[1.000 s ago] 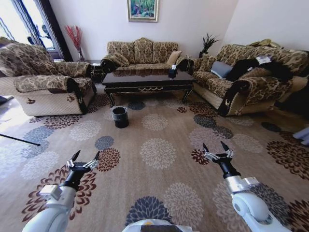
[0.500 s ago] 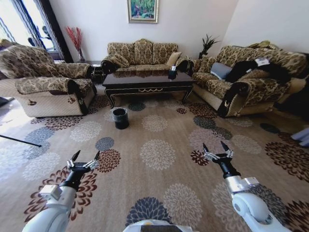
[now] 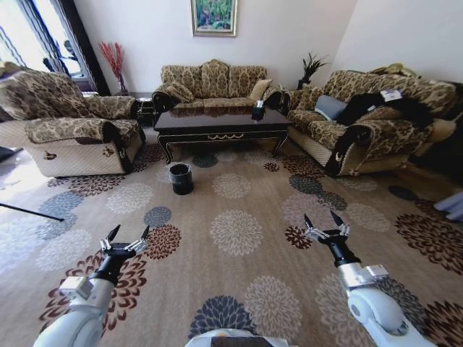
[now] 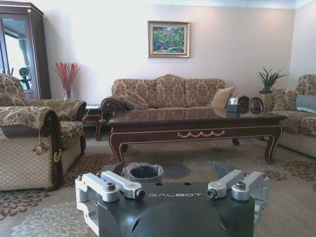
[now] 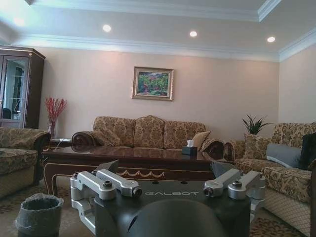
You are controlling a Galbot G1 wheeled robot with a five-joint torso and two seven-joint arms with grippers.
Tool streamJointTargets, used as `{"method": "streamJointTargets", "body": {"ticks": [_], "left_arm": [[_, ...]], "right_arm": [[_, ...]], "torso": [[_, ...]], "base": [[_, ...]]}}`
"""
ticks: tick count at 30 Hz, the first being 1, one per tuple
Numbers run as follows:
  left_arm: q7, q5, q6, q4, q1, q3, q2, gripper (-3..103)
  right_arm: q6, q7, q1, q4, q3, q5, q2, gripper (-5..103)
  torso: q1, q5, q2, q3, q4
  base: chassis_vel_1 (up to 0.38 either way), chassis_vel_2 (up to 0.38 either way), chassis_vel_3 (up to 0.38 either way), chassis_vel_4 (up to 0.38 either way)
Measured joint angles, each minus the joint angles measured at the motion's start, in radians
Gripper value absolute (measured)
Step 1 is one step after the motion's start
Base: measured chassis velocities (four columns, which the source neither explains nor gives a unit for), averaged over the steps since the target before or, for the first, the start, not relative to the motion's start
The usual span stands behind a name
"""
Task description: Move to the front of the table and pick up the trash from the floor, then place it into the trash bin.
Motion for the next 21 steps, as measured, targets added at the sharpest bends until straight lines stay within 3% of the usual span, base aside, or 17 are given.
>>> {"method": "streamJointTargets", "body": {"ticks": [21], "left_arm": [[0.000, 0.000, 0.000, 0.000, 0.000, 0.000, 0.000, 100]], "right_arm": [[0.000, 0.000, 0.000, 0.000, 0.000, 0.000, 0.000, 100]], "torso": [[0.034, 0.0000, 0.080, 0.046, -0.0001]], "base": [[0.000, 0.000, 0.000, 0.000]]}}
